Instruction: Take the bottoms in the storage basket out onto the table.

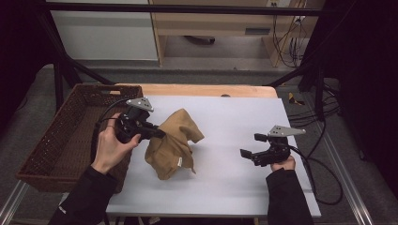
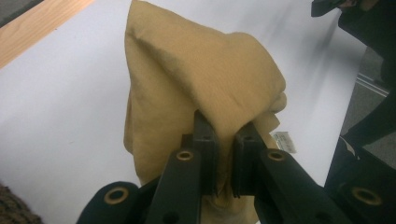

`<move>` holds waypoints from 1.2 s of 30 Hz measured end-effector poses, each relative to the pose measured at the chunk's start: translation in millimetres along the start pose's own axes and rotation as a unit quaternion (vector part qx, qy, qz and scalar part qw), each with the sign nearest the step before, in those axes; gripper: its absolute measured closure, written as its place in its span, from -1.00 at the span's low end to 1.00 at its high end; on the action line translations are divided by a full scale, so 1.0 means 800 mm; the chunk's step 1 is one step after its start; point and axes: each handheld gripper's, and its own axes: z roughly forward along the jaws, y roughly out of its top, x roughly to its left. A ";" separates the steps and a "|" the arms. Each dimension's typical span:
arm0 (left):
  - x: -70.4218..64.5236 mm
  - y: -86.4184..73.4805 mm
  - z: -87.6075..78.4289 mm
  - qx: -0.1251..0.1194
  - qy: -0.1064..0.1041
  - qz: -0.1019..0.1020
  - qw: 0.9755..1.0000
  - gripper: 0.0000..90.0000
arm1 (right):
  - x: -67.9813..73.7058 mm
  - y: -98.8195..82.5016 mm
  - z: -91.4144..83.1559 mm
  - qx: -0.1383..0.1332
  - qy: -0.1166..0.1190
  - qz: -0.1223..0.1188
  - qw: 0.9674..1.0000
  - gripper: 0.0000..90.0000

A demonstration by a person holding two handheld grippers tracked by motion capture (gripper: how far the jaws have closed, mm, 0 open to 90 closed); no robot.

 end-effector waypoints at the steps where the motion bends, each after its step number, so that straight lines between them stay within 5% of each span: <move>1: -0.001 0.000 0.002 0.002 0.001 0.001 1.000 0.83 | 0.000 0.000 0.000 0.000 0.000 -0.001 1.000 -0.91; 24: -0.011 -0.009 0.028 -0.008 -0.008 0.007 1.000 0.79 | 0.000 0.000 0.000 0.001 -0.002 -0.002 1.000 -0.91; 36: -0.008 -0.020 0.037 -0.013 -0.005 -0.002 1.000 0.53 | 0.000 0.000 0.000 0.001 -0.001 -0.002 1.000 -0.91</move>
